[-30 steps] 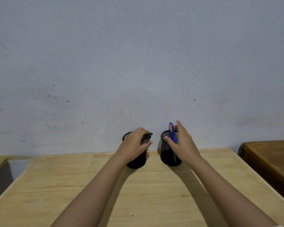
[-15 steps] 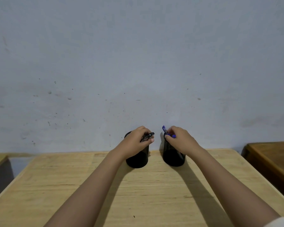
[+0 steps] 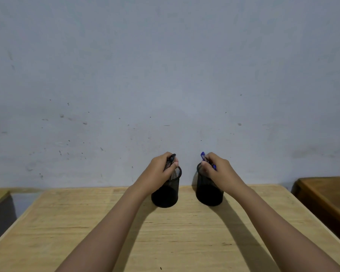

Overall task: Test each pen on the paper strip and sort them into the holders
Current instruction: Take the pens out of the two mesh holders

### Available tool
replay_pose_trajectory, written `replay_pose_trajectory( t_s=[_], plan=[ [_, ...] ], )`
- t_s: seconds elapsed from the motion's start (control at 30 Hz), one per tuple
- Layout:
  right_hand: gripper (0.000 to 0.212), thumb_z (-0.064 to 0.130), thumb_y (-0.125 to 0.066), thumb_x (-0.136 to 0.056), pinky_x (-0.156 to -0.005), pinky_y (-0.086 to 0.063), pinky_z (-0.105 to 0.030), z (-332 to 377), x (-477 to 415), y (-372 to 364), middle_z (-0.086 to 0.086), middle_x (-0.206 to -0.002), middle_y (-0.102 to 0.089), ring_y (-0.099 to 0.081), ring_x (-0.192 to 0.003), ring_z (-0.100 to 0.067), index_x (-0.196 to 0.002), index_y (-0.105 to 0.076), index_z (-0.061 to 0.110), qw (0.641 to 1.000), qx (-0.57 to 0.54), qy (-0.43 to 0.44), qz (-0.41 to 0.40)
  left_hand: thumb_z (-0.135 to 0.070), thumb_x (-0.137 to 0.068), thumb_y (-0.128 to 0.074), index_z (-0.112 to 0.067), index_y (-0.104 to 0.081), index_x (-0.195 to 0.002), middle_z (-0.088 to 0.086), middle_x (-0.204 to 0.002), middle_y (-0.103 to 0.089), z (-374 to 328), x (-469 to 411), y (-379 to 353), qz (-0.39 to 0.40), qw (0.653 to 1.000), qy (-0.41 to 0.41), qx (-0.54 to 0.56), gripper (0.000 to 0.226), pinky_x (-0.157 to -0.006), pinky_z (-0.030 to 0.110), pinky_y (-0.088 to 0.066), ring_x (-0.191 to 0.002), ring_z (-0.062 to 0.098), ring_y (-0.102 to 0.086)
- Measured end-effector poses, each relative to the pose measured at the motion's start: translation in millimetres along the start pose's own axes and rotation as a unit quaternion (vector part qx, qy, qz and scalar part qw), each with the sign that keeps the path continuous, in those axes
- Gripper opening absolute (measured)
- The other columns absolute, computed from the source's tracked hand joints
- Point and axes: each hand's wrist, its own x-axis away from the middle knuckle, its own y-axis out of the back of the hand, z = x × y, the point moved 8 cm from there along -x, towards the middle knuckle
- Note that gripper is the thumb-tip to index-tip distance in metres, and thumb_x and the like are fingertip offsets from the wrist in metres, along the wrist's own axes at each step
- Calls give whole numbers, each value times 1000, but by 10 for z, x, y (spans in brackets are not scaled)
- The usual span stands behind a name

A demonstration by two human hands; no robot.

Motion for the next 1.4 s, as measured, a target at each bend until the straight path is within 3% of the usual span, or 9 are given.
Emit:
replay_pose_trajectory(
  t_s=[0.17, 0.27, 0.33, 0.53, 0.63, 0.73, 0.9, 1.03, 1.4],
  plan=[
    [18, 22, -43, -97, -61, -38, -17, 281, 21, 256, -20, -86, -61, -51, -72, -18, -82, -44, 11, 994, -73, 59, -56, -24, -94, -51, -22, -56, -90, -1, -89, -64, -238, -56, 205, -33, 998, -12, 47, 7, -59, 12, -40, -61, -2, -53],
    [20, 20, -44, -96, -63, -41, -12, 585, 67, 501, -13, -82, -62, -56, -74, -14, -77, -40, 23, 986, -88, 100, -100, -21, -93, -53, -25, -56, -89, 9, -94, -68, -571, -63, 475, -65, 993, -39, 86, 6, -73, 30, -49, -80, 20, -63],
    [20, 19, -44, -96, -69, -47, -26, 819, 150, 644, -4, -76, -57, -57, -76, -17, -78, -40, 24, 981, -95, 131, -110, -21, -93, -55, -27, -56, -88, 9, -96, -68, -828, -16, 658, -74, 990, -65, 98, 8, -79, 33, -48, -87, 25, -62],
    [13, 24, -44, -96, -60, -37, -27, 1063, 579, 566, 2, -71, -46, -41, -63, -12, -84, -44, 19, 985, -46, 166, -30, -24, -92, -55, -26, -58, -92, 8, -97, -67, -1156, 380, 793, -32, 991, -92, 94, 4, -83, 38, -50, -91, 26, -62],
    [17, 26, -43, -97, -55, -31, -17, 841, 856, 255, 6, -66, -44, -37, -57, -5, -81, -41, 20, 988, 16, 148, 41, -27, -94, -53, -21, -58, -99, -3, -94, -65, -979, 659, 592, 14, 997, -76, 15, 9, -74, 27, -48, -84, 17, -61],
    [17, 26, -43, -96, -59, -31, -22, 449, 1055, -75, -2, -74, -51, -43, -65, -12, -85, -42, 14, 984, 81, 115, 109, -31, -95, -49, -19, -54, -106, -8, -87, -57, -687, 872, 274, 98, 989, -48, -103, 17, -62, 26, -46, -69, 12, -57],
    [18, 31, -47, -92, -63, -38, -33, -121, 1117, -357, 5, -73, -51, -41, -63, -14, -77, -38, 33, 976, 143, 40, 159, -27, -94, -51, -15, -57, -108, -1, -98, -64, -350, 950, -131, 171, 969, -57, -171, 20, -73, 28, -45, -84, 14, -56],
    [16, 31, -59, -86, -61, -37, -26, -189, 1001, -392, 7, -74, -50, -41, -62, -10, -82, -44, 27, 979, 128, 32, 158, -25, -90, -56, -14, -61, -108, 3, -105, -66, -198, 861, -346, 207, 954, -64, -207, 21, -74, 30, -44, -93, 18, -59],
    [57, 50, -73, -70, -86, -47, -24, -422, 920, -512, 8, -108, -48, -51, -99, -10, -118, -53, 25, 965, 138, 43, 218, -43, -80, -68, -21, -59, -113, -8, -110, -53, 279, 886, -551, 253, 949, -26, -186, 41, -87, 30, -47, -99, 9, -53]
  ],
)
